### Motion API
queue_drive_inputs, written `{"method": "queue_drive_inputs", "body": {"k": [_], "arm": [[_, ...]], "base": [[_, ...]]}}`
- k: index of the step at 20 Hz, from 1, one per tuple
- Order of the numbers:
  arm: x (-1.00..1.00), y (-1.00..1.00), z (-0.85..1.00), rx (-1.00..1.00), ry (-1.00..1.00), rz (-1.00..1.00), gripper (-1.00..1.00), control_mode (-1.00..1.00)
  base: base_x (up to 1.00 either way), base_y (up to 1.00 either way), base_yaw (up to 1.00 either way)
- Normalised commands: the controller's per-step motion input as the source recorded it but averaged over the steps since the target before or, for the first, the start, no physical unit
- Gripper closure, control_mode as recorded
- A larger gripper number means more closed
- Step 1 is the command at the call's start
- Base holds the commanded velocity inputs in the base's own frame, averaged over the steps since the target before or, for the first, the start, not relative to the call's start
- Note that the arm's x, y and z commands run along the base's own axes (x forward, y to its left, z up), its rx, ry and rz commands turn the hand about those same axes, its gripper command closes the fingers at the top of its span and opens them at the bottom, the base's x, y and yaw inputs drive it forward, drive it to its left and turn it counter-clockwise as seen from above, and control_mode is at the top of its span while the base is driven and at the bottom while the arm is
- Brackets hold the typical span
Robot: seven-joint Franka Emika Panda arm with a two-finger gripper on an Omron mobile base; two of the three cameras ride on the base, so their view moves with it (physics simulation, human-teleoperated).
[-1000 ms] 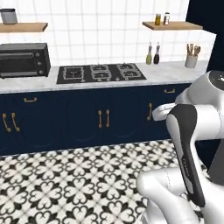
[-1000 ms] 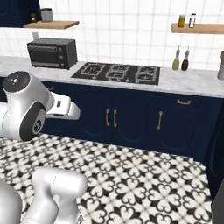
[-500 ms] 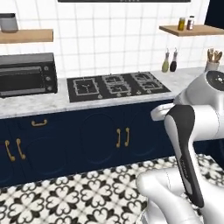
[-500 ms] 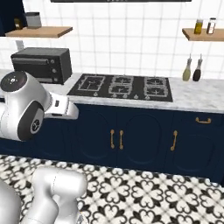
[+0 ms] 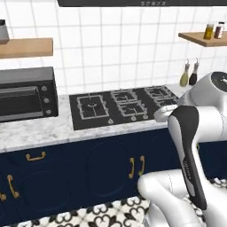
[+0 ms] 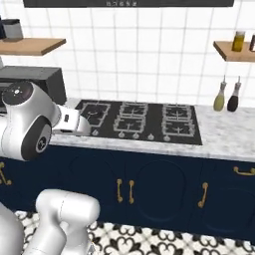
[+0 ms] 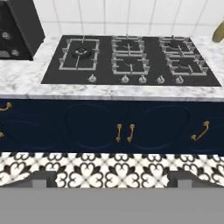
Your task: Navigate to the range hood.
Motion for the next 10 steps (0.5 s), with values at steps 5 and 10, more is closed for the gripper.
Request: {"method": "queue_drive_inputs", "body": {"k": [5,10], "arm": [[0.0,0.0,0.0,0.0,0.0,0.0,-1.0,1.0],[0.0,0.0,0.0,0.0,0.0,0.0,-1.0,1.0]], "base": [[1.0,-0.35,0.11],[1.0,-0.68,0.2]]}}
